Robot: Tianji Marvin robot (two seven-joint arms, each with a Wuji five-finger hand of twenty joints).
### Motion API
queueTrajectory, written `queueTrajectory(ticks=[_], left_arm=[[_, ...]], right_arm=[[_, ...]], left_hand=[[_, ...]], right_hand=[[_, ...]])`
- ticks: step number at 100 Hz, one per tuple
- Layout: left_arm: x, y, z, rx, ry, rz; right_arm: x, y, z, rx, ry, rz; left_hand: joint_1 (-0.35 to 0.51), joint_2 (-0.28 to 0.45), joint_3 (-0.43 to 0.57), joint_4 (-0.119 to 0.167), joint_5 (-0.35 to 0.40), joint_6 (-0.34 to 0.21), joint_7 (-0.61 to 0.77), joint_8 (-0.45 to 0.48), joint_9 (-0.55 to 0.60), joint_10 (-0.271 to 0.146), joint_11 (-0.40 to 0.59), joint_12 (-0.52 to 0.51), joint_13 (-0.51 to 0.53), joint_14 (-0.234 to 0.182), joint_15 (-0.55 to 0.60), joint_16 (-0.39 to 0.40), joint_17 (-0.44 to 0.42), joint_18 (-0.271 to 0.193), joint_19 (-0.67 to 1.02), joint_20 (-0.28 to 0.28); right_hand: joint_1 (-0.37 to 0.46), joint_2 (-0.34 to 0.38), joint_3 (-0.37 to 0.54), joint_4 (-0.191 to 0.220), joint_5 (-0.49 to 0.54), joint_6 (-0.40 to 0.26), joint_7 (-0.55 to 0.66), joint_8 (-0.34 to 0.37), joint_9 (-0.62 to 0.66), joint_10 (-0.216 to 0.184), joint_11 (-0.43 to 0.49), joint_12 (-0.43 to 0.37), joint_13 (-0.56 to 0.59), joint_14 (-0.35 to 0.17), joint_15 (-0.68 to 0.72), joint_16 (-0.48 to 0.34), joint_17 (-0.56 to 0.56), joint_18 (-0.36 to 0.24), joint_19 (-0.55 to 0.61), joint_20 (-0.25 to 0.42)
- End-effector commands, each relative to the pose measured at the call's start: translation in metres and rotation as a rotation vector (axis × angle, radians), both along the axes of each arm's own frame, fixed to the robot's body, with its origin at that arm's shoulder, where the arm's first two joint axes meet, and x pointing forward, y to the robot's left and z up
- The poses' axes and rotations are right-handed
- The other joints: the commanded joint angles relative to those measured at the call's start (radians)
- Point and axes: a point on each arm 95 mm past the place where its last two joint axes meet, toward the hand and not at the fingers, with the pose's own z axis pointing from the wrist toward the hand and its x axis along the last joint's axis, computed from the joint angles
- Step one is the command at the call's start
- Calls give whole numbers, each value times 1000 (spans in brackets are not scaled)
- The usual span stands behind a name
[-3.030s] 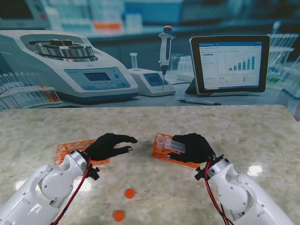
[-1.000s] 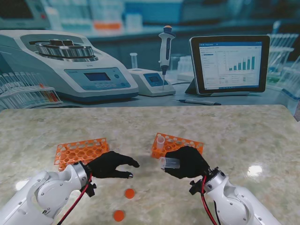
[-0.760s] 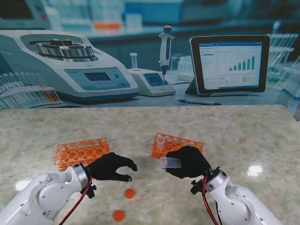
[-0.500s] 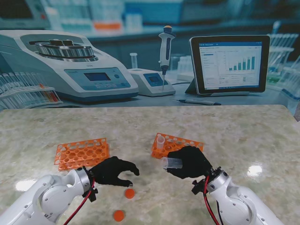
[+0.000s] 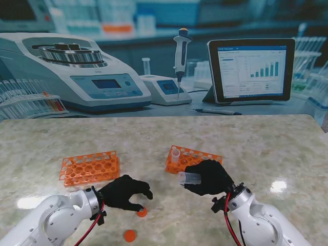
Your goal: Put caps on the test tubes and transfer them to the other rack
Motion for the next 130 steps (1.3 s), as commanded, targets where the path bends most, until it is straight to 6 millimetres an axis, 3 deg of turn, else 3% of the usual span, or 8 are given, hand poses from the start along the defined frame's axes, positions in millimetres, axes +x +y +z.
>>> queueTrajectory(ticks=[1,41,85,130], left_arm=[[-5,1,-8,18,19,-7],[-9,-1,-21,41,36,-23],[-19,0,-27,74,38,-61],[-24,6,-32,118,5,-67]], right_arm=[[-3,2,-1,-1,3,7],[-4,0,0,-4,-2,3],[-5,0,0,-6,0,2],[-5,1,-1,-7,1,0]], left_hand=[[-17,-28,28,-25,4,-34,11,-10,-39,-27,-6,21,-31,-28,-6,13,-20,-31,-3,39],[-40,-39,43,-31,-5,-99,30,-2,-92,-34,-25,25,-113,-42,-24,21,-77,-41,-59,45],[-48,-48,46,-33,0,-144,89,35,-89,-38,-21,39,-118,-45,-8,45,-74,-45,-75,69],[-40,-99,119,-38,-5,-167,160,94,-82,-52,14,93,-125,-55,76,142,-68,-59,-42,119]], right_hand=[[46,12,26,40,55,-21,88,47,43,1,14,14,35,-78,105,23,27,-4,81,2],[47,10,22,38,53,-21,85,50,44,5,6,24,35,-75,102,20,27,-3,79,2],[48,10,20,36,52,-22,83,51,45,4,3,28,35,-74,102,20,27,-2,78,2],[49,10,16,33,50,-23,80,53,45,4,-2,29,34,-72,100,18,26,-1,76,1]])
